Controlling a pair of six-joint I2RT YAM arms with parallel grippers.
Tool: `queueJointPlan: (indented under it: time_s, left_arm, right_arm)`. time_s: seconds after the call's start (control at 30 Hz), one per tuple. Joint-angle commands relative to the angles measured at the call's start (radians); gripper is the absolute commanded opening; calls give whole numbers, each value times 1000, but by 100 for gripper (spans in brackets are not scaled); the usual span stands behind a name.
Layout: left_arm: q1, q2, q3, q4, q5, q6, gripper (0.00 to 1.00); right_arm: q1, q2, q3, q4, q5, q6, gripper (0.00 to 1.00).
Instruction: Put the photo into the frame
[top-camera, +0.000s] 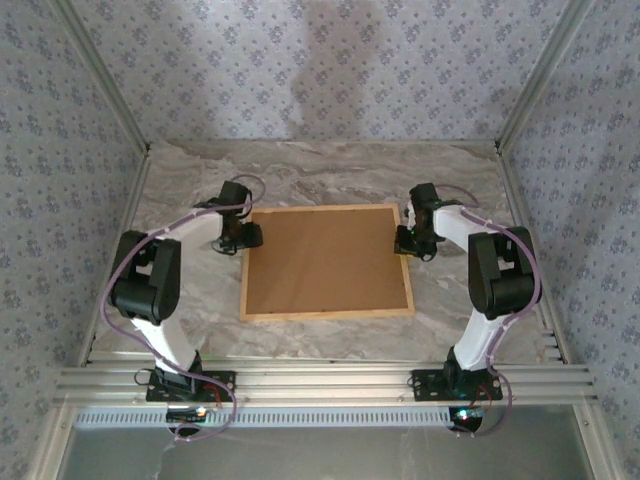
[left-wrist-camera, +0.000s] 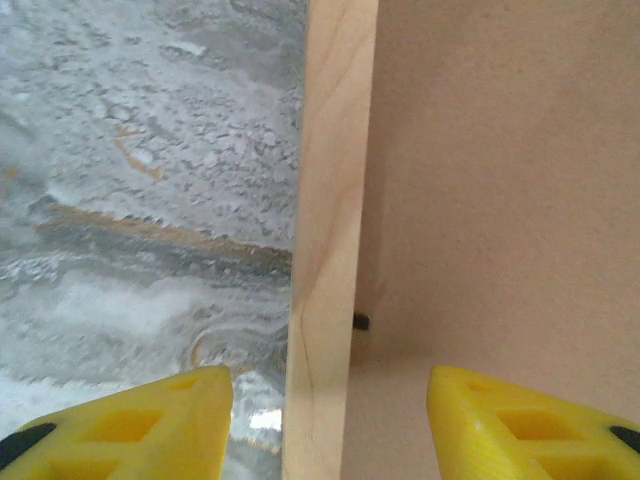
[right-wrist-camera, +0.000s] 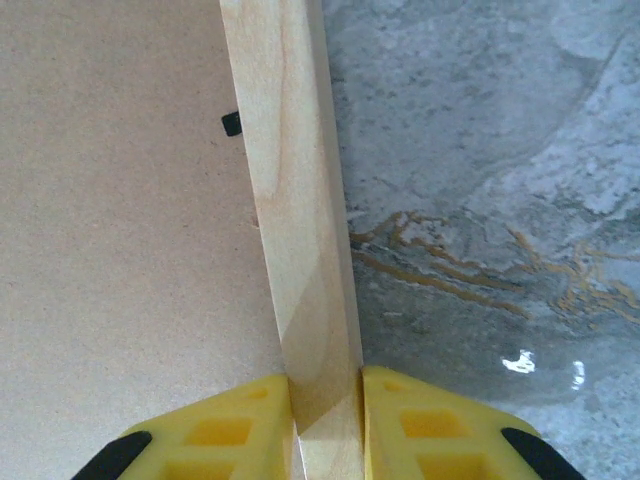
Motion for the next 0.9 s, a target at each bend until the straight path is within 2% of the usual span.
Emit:
queueJointPlan:
  time_s: [0.0,0.07,0.3,0.43,0.87]
  left_arm:
    - [14,-45,-15,-22,12,-9,55]
    - [26,-39,-20,-18,10,-9,54]
    - [44,-4,-35,20,19,-18,38]
    - [47,6,-43,31,22,-18,34]
    - [50,63,-42,64,46,-24,36]
  right_arm:
    - [23,56,-15,-3,-25,-5,23]
    - [23,57,-15,-4,-25,-6,23]
    - [26,53,-19,-2,-26,-8,23]
    - [26,50,-22,-3,-25,-8,23]
    - [31,50,-22,-5,-19,-9,23]
